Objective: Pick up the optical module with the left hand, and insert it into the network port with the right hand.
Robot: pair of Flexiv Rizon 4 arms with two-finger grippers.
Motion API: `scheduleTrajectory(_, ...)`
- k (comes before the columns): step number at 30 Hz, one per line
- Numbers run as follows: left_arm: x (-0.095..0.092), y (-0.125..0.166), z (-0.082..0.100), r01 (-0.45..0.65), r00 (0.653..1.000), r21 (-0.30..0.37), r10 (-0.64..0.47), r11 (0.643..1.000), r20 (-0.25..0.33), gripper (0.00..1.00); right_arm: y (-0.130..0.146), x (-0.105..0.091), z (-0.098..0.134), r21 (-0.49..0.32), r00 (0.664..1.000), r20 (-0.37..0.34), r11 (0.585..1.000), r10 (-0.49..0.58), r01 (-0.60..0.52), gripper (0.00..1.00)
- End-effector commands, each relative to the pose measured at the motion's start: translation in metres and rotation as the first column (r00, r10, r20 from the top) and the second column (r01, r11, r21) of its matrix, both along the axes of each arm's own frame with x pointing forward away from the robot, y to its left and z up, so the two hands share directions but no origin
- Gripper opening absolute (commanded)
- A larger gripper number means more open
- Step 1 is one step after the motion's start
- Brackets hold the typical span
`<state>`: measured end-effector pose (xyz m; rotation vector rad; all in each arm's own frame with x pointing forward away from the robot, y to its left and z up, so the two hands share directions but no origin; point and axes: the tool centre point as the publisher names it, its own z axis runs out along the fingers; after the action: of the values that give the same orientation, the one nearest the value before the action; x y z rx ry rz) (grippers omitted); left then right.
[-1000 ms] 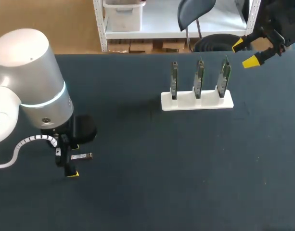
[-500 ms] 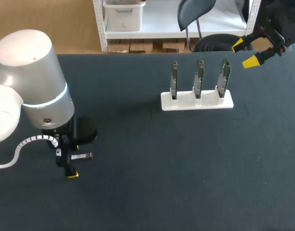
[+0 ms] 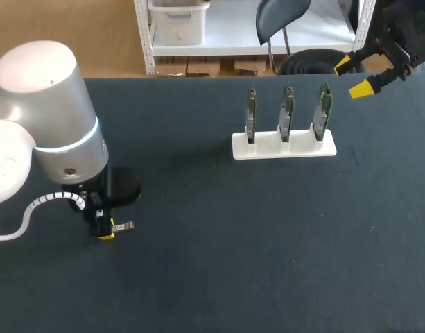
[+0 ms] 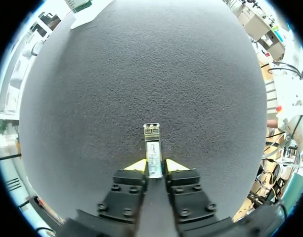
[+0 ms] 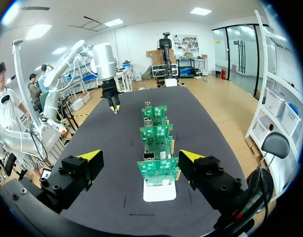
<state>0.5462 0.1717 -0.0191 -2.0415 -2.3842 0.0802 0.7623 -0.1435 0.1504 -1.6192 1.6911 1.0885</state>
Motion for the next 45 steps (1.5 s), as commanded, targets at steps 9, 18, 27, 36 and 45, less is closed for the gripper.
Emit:
scheduleTrajectory(9,0.023,-0.003,0.006,-0.079,0.996,-0.072,0.082,0.994,0.034,0.0,0.001,-0.003,0.0,-0.002,1.0,0.003,1.0,-0.005,0.005,1.0)
scheduleTrajectory(18,0.078,-0.004,0.043,-0.274,0.944,-0.286,0.313,0.918,0.1,0.0,0.001,-0.003,0.0,-0.002,1.0,0.003,1.0,-0.005,0.005,1.0)
scheduleTrajectory(27,0.159,-0.02,0.114,-0.283,0.859,-0.531,0.457,0.799,0.23,0.0,0.001,-0.003,0.0,-0.002,1.0,0.003,1.0,-0.005,0.005,1.0)
scheduleTrajectory(36,0.23,-0.097,0.187,-0.036,0.842,-0.723,0.411,0.69,0.35,0.0,0.001,-0.003,0.0,-0.002,1.0,0.003,1.0,-0.005,0.005,1.0)
scheduleTrajectory(45,0.265,-0.184,0.234,0.145,0.86,-0.846,0.358,0.513,0.365,0.0,0.001,-0.003,0.0,-0.002,1.0,0.003,1.0,-0.005,0.005,1.0)
